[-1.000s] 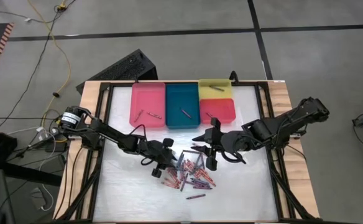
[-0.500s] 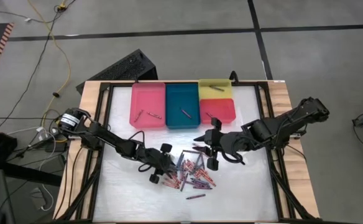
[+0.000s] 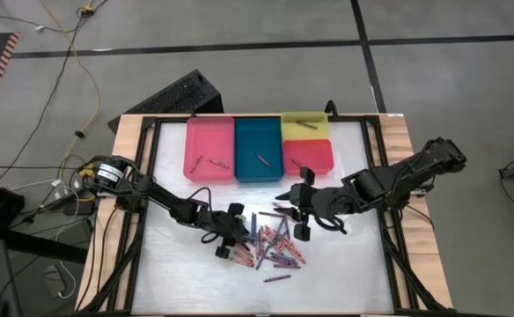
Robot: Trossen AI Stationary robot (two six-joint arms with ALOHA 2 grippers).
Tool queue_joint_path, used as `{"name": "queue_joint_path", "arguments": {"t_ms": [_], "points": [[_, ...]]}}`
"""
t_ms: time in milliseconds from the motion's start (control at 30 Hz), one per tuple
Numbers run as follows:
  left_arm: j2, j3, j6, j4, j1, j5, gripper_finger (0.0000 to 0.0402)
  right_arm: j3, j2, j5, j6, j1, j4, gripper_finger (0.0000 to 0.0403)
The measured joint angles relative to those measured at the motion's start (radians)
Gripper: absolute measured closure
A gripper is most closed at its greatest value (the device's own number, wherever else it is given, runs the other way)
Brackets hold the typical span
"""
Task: Sort crayons
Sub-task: Put the blue crayon into the yellow bin
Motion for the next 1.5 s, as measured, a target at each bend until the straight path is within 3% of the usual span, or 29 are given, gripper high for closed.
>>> {"name": "queue_joint_path", "arguments": {"t_ms": [433, 900, 1300, 1500], "points": [[0.004, 0.018, -0.036, 0.001, 0.000, -0.017, 0.0383, 0.000, 0.000, 0.000, 0.007, 0.008, 0.002, 0.0270], [0.002, 0.032, -0.058, -0.002, 0.000, -0.046, 0.0383, 0.000, 0.000, 0.000, 0.009, 0.008, -0.004, 0.0270], [-0.058, 0.033, -0.099, -0.006, 0.000, -0.155, 0.0384, 0.000, 0.000, 0.000, 0.009, 0.007, -0.009, 0.0270], [-0.064, 0.033, -0.096, -0.024, 0.000, -0.145, 0.0374, 0.000, 0.000, 0.000, 0.009, 0.007, -0.014, 0.0270]]}}
